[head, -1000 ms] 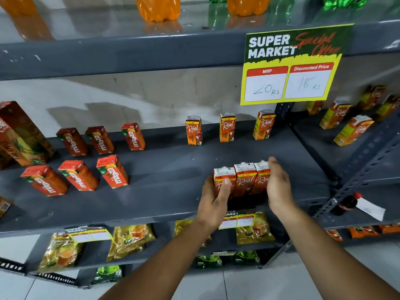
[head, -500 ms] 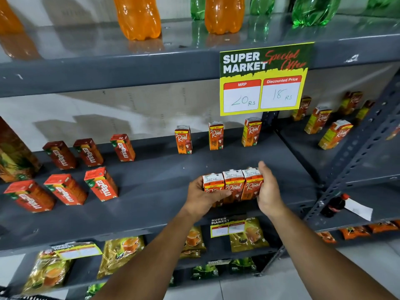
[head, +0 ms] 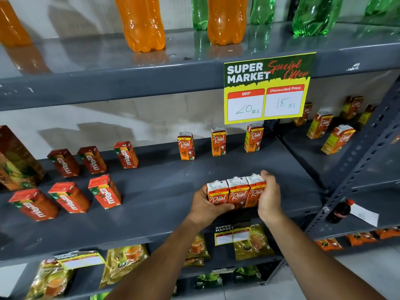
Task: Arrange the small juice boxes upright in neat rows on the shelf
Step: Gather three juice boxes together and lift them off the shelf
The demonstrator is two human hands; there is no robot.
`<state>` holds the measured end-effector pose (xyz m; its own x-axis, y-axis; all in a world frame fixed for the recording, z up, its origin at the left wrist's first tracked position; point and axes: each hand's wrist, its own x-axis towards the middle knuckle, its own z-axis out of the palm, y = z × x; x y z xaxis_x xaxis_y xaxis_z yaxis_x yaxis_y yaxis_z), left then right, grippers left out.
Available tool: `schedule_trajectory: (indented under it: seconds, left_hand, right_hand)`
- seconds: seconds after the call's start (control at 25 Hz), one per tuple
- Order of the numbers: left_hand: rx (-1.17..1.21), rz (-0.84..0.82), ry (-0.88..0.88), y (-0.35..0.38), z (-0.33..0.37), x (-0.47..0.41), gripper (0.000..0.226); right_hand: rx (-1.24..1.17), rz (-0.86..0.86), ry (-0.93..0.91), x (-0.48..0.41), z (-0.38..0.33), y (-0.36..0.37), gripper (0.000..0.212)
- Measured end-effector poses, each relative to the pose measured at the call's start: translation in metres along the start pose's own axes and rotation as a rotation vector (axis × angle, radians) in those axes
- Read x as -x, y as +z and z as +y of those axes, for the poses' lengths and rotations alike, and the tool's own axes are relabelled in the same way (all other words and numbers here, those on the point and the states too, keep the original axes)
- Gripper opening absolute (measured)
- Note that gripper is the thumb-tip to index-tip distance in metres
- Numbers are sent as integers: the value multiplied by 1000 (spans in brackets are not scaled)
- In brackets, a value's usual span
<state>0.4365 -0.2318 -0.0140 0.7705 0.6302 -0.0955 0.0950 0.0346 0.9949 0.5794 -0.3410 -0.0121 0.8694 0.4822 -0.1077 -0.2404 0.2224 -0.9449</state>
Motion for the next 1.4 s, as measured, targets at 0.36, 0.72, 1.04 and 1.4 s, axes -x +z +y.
schedule_trajectory:
  seconds: [0.36,0.72,1.04,1.4]
  left_hand:
    - [-36,-12,-9,0,-2,0,52]
    - [-39,-21,31,2,-4,1,64]
    - [47,185,366,-49,-1,35,53]
    - [199,827,361,-190,-53,150,36]
  right_hand:
    - [55,-56,26,0,1,-8,44]
    - [83,-114,37,5,-5,-10,46]
    - [-46,-107,-248,10,-39,-35,46]
    - [394,-527,-818,77,-32,77,26]
